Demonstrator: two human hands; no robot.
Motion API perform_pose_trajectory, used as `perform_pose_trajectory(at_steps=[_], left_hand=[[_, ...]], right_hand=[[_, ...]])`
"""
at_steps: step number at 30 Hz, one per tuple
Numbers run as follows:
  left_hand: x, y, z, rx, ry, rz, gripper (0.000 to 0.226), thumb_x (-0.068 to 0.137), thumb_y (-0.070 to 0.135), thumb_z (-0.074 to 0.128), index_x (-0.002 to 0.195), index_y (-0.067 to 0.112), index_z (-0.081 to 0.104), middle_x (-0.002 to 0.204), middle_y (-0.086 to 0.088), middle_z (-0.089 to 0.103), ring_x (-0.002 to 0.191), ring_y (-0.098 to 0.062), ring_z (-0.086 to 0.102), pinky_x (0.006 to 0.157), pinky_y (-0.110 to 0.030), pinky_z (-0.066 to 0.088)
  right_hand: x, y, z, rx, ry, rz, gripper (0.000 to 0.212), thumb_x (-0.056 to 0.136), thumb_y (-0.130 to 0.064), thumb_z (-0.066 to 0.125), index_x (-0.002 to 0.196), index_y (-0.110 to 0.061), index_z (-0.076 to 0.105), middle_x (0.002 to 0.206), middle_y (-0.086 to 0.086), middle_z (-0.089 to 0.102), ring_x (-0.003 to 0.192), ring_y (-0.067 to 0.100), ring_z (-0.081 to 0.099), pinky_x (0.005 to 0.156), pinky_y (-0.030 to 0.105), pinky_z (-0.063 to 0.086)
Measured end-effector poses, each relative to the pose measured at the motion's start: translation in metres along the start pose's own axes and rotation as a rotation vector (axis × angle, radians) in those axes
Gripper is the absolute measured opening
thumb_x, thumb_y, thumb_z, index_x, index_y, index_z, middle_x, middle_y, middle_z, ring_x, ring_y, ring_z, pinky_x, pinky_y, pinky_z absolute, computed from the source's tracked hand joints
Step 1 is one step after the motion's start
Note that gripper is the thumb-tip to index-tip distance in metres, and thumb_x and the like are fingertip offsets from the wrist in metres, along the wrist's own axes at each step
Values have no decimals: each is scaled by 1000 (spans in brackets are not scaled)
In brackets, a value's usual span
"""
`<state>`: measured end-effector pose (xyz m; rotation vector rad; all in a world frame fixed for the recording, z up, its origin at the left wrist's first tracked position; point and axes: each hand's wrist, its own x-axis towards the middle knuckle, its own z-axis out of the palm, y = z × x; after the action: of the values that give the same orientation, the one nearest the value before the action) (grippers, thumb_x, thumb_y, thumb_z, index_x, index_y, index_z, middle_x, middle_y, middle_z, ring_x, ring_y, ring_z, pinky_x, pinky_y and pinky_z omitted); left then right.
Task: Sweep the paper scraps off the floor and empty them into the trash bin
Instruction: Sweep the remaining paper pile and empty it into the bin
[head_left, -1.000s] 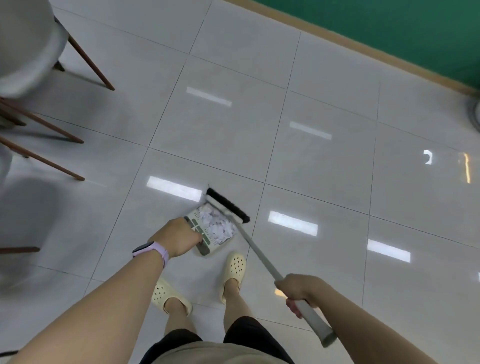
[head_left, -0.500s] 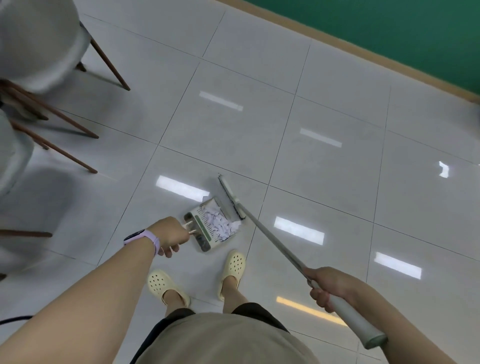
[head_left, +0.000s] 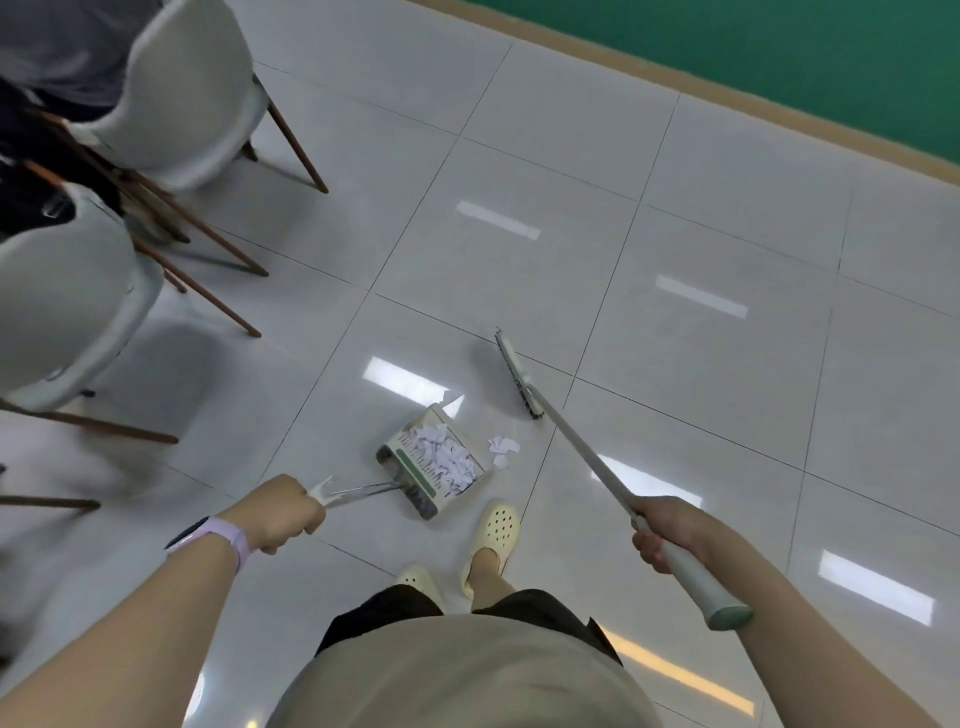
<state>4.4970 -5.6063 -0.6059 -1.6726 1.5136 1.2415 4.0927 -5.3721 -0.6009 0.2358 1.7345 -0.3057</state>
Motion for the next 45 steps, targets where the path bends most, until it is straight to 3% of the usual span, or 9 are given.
perform_pose_trajectory(at_steps=[3, 8, 13, 15, 17, 21, 29, 37, 45], left_hand=[[-2, -13, 6, -35, 19, -7, 12, 65, 5, 60, 70, 4, 49, 58, -8, 43, 47, -21, 33, 45, -23, 27], [-1, -34, 35, -27, -12, -19, 15, 62, 8, 59, 71, 7, 47, 60, -8, 44, 50, -22, 35, 48, -24, 27], [1, -52, 54, -94, 24, -24, 17, 67, 4, 58, 70, 9, 43, 60, -7, 42, 53, -23, 35, 50, -25, 25], [0, -55, 55, -82, 37, -11, 19, 69, 3, 57, 71, 11, 40, 61, -7, 39, 54, -22, 33, 52, -25, 22], [-1, -53, 57, -74, 54, 0, 18, 71, 3, 55, 70, 11, 39, 62, -8, 39, 56, -22, 33, 53, -26, 21], [-11, -51, 64, -45, 59, 55, 16, 77, 4, 52, 69, 10, 40, 65, -6, 42, 57, -22, 35, 54, -27, 24], [-17, -82, 62, -105, 72, 74, 19, 75, 4, 53, 76, 11, 35, 68, -6, 36, 61, -22, 30, 57, -29, 21], [-17, -129, 76, -294, 61, -36, 13, 72, 8, 57, 71, 9, 45, 64, -8, 42, 57, -23, 35, 54, -26, 28], [-52, -211, 112, -601, 113, -157, 23, 51, 14, 56, 69, 7, 46, 60, -7, 42, 51, -21, 32, 49, -23, 25]], right_hand=[[2, 9, 21, -53, 38, -64, 34, 105, -32, 39, 78, -11, 40, 45, 5, 38, 32, 16, 31, 36, 17, 29], [11, 32, 65, -226, 89, -63, 37, 104, -40, 41, 105, -3, 49, 50, 5, 47, 37, 13, 41, 40, 20, 41], [14, 72, 136, -367, -6, 14, 35, 103, -34, 42, 123, -4, 43, 65, 7, 54, 52, 15, 51, 50, 26, 53], [8, 94, 160, -395, -54, 69, 33, 103, -31, 40, 120, -3, 45, 59, 7, 52, 47, 15, 49, 49, 26, 52], [-1, 110, 173, -368, -154, 139, 29, 102, -32, 41, 103, -4, 50, 50, 4, 49, 39, 15, 45, 46, 24, 47], [-19, 109, 164, -259, -277, 168, 33, 101, -37, 47, 77, -14, 44, 53, -1, 40, 37, 11, 35, 37, 20, 33], [-52, 101, 130, -346, -143, 145, 39, 101, -44, 45, 76, -16, 41, 50, 0, 39, 36, 11, 31, 38, 17, 29], [-64, 83, 118, -341, -17, 25, 37, 100, -35, 48, 71, -15, 39, 52, 4, 35, 37, 14, 29, 38, 18, 27], [-71, 48, 129, -308, -90, -22, 46, 103, -42, 44, 65, -17, 39, 52, 2, 34, 34, 11, 28, 32, 19, 24]])
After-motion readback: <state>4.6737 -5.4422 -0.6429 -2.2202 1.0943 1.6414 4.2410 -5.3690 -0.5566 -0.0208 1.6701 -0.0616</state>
